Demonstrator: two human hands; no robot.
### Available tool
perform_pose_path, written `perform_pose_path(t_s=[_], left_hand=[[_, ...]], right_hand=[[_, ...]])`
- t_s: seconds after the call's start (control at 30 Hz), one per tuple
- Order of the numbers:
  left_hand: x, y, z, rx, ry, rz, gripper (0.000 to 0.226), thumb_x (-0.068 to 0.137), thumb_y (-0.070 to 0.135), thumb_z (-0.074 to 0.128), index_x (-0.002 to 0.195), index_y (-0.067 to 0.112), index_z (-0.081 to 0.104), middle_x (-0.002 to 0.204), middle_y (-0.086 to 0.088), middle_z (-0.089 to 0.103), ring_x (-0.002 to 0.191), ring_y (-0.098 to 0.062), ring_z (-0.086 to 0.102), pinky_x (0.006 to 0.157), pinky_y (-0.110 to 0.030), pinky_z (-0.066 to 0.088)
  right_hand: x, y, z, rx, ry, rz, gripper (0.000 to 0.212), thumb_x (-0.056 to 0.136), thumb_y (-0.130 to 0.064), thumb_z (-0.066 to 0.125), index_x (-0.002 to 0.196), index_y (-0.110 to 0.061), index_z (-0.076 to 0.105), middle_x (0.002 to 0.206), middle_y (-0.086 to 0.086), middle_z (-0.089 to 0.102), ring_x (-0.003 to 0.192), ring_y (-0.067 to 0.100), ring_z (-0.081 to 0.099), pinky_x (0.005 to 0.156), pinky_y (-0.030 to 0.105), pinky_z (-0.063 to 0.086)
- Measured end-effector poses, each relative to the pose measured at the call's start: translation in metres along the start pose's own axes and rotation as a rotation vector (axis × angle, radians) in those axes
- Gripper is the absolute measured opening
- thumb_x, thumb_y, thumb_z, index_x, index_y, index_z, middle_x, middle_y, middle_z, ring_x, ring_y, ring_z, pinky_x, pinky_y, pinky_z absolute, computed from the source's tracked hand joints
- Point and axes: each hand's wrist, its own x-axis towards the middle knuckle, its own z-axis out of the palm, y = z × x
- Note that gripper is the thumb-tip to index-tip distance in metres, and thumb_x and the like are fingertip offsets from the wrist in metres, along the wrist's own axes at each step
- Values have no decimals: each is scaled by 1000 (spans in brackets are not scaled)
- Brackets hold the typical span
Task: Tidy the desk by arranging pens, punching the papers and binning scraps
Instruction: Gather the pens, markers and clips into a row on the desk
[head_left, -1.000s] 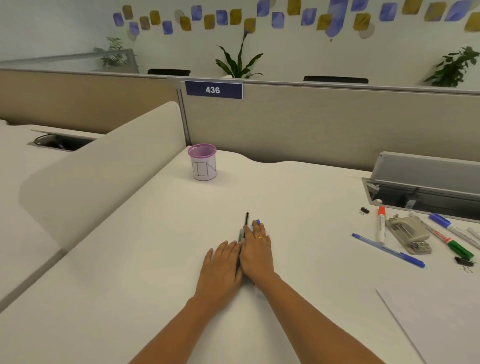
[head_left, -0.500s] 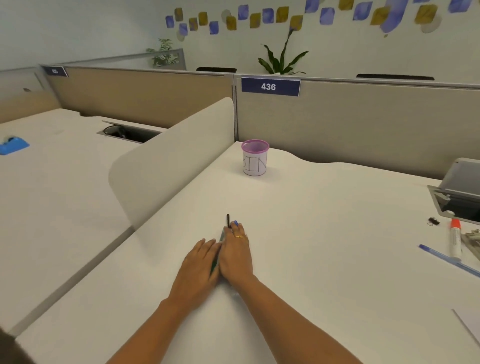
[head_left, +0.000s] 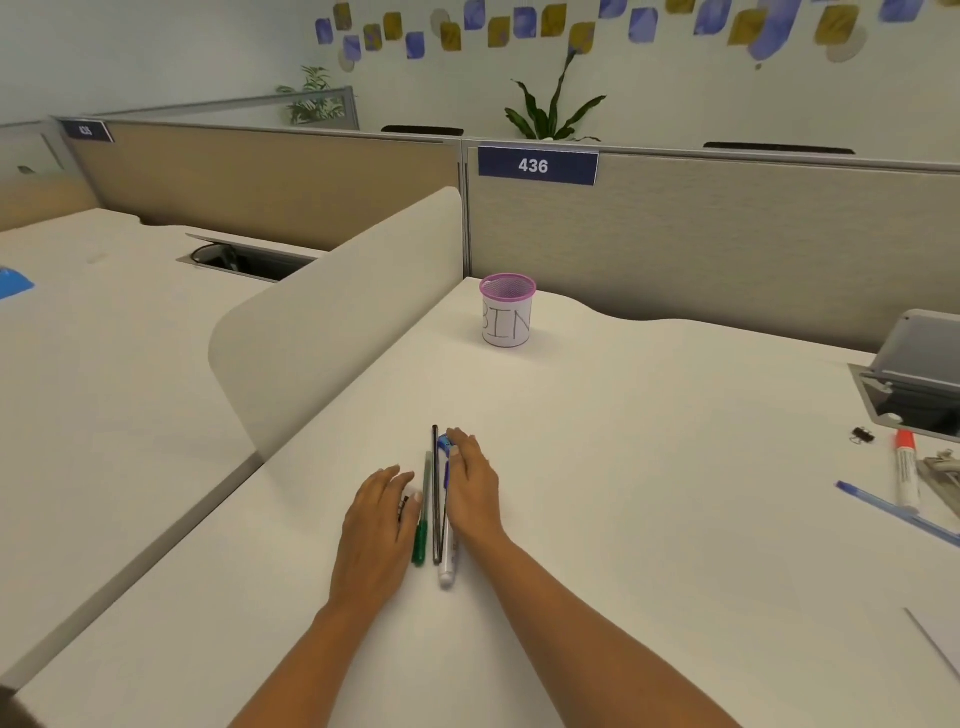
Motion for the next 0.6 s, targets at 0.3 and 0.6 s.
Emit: perform_pose_path(t_s=[0.3,0.6], left_hand=[[-4,10,-1,104,-15,-4,46,97,39,34,136,16,43,149,-2,36,140,-17,28,117,-40,16],[-3,81,33,283,-82,223,56,94,46,36,143,19,33,154,-4,26,143,-18,22,118,-39,8]], right_hand=[[-9,16,-45,-149,21,-36,38,101,-14,28,135,-13,46,144,3,44,136,15,36,113,23,24],[-24,39,-106,-747,-90,-188,42,99,-24,34,139,-15,39,152,1,33,142,12,24,114,27,23]])
